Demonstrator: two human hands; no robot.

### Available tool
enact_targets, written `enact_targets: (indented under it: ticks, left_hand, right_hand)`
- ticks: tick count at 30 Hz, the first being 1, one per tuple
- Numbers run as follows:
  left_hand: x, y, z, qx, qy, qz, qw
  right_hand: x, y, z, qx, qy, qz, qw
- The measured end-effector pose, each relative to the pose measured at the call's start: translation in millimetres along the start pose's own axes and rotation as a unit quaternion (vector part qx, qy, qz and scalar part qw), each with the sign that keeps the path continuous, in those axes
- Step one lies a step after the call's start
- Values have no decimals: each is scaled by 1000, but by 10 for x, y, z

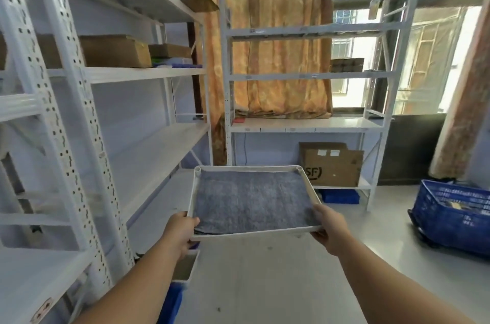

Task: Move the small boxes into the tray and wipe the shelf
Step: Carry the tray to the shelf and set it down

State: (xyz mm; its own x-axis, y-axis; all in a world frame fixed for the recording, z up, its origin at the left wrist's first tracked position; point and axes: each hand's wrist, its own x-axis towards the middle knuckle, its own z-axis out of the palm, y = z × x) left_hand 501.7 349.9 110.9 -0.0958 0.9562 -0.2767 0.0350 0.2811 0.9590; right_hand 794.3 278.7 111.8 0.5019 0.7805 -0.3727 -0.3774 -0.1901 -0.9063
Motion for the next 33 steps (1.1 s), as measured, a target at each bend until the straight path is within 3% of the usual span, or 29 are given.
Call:
enact_targets:
  ticks: [3, 9, 14, 22, 33]
  left_hand:
    - [174, 191, 252, -23, -9, 8, 1000]
    - [657, 592, 570, -42, -27, 19, 999]
    - [1299, 909, 758, -70, -52, 3, 996]
    - [2051, 1518, 1209, -201, -141, 14, 969]
    - [2738, 2096, 2532, -132, -103, 84, 982]
  right_hand:
    - [134, -204, -82, 56, -28, -19, 998]
    - [470, -571, -39, 11, -93, -79, 992]
    - [961, -851, 323, 41, -39, -114, 992]
    - [1601, -1290, 737, 109, 30, -170, 979]
    - [2733, -2046, 448, 143, 55, -237, 959]
